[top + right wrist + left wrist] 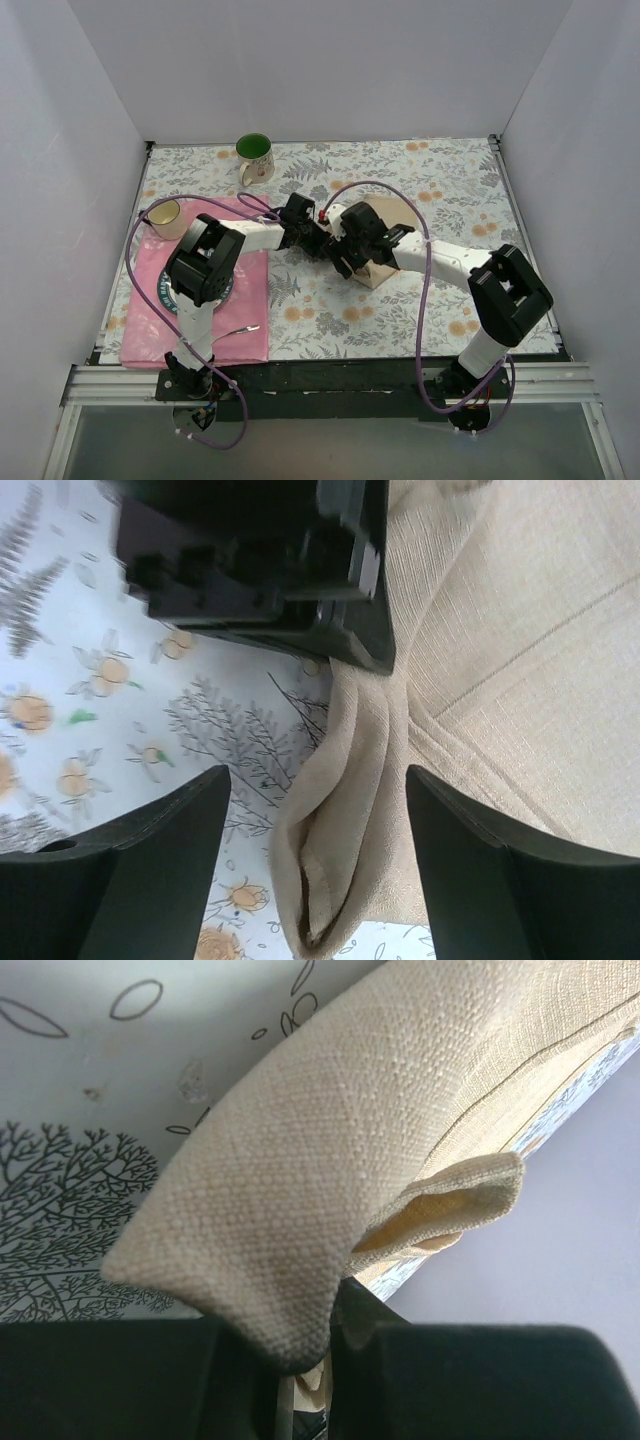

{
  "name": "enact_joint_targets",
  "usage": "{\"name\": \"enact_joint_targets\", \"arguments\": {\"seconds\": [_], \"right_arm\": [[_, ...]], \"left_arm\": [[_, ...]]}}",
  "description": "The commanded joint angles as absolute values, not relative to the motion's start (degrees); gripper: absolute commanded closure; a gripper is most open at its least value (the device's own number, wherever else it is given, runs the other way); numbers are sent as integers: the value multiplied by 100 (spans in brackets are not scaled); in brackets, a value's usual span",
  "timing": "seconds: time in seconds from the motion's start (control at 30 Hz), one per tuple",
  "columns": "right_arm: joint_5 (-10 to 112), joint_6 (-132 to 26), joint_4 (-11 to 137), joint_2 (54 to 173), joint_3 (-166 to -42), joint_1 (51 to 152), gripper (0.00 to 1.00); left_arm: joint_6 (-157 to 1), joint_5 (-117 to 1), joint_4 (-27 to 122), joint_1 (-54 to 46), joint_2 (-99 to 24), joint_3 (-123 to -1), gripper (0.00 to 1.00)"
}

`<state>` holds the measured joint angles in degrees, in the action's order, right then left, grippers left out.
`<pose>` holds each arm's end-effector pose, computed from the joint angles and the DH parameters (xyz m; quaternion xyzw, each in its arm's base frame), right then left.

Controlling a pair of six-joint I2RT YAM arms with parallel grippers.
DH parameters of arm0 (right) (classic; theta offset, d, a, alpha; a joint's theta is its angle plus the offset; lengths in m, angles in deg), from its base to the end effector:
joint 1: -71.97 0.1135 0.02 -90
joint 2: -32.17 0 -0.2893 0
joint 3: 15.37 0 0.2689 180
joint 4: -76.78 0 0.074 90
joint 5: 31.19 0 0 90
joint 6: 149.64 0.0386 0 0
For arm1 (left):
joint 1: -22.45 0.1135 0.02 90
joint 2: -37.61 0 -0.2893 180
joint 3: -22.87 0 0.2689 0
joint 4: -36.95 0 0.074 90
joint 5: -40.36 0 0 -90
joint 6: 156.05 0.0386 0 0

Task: Fold the napkin, place the utensils inside, and roll it up
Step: Roll the napkin with the utensil

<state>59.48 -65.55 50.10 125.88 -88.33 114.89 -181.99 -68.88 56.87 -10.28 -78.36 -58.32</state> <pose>0.2686 0.2491 0.2240 -0.3832 0.8493 0.1100 0.3460 0.3560 -0.2439 0.1301 0.5860 -0.7362 0.3308 0.0726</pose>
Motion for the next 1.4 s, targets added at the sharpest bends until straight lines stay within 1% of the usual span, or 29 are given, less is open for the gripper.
{"name": "enact_joint_targets", "arguments": {"seconds": [0.0, 0.1, 0.2, 0.3, 0.4, 0.47, 0.5, 0.57, 0.6, 0.67, 0.7, 0.77, 0.8, 0.83, 0.87, 0.93, 0.97, 1.07, 1.1, 1.13, 1.2, 1.37], "right_arm": [[7366, -6640, 5807, 12814, -8496, 11776, 21], [7569, -6667, 6220, 12876, -8267, 11864, 23], [7675, -6640, 6336, 12990, -8214, 11882, 24], [7745, -6562, 6492, 13122, -8214, 11882, 28], [7631, -6482, 6600, 13245, -8222, 11891, 34], [7552, -6395, 6582, 13368, -8301, 11891, 41], [7551, -6368, 6573, 13403, -8310, 11891, 47], [7525, -6289, 6573, 13465, -8310, 11882, 52], [7551, -6263, 6564, 13465, -8293, 11882, 63], [7447, -6184, 6582, 13395, -8136, 11847, 71], [7359, -6149, 6652, 13325, -8056, 11821, 78], [7026, -6096, 6757, 13263, -7820, 11707, 84], [6885, -6043, 6827, 13237, -7774, 11663, 93], [6718, -6034, 6863, 13245, -7722, 11610, 98], [6377, -6034, 6889, 13262, -7686, 11522, 99], [5920, -6051, 6828, 13359, -7695, 11434, 99], [5656, -6069, 6863, 13377, -7678, 11347, 99], [4917, -6008, 7012, 13412, -7563, 11057, 99], [4758, -6008, 7013, 13464, -7563, 10986, 99], [4382, -6008, 7004, 13491, -7580, 10837, 99], [4003, -6008, 6951, 13587, -7624, 10687, 99], [2851, -5806, 6477, 13886, -8081, 10213, 99]], "left_arm": [[-18426, -6633, 6311, -1060, -7683, -5647, 100], [-18452, -6660, 6320, -1051, -7674, -5647, 100], [-18470, -6660, 6320, -1051, -7648, -5638, 100], [-18488, -6651, 6328, -1051, -7621, -5638, 100], [-18558, -6634, 6337, -1069, -7612, -5630, 100], [-18584, -6625, 6364, -1086, -7630, -5656, 100], [-18602, -6616, 6416, -1104, -7630, -5682, 100], [-18628, -6598, 6443, -1095, -7612, -5674, 100], [-18628, -6590, 6478, -1095, -7604, -5665, 100], [-18463, -6415, 6539, -1095, -7534, -5700, 100], [-18374, -6327, 6626, -1104, -7498, -5726, 100], [-18225, -6169, 6645, -1095, -7385, -5744, 100], [-18041, -6142, 6628, -1095, -7366, -5761, 100], [-17935, -6141, 6610, -1095, -7340, -5779, 100], [-17804, -6150, 6558, -1086, -7305, -5788, 97], [-17548, -6159, 6470, -1069, -7226, -5744, 77], [-17486, -6168, 6260, -1051, -7043, -5605, 60], [-17240, -6115, 5952, -990, -6752, -5367, 43], [-17057, -6159, 5925, -955, -6594, -5366, 36], [-16968, -6176, 5924, -928, -6532, -5392, 34], [-16775, -6194, 6012, -849, -6296, -5471, 29], [-16397, -6273, 6363, -735, -5908, -5577, 27]]}}
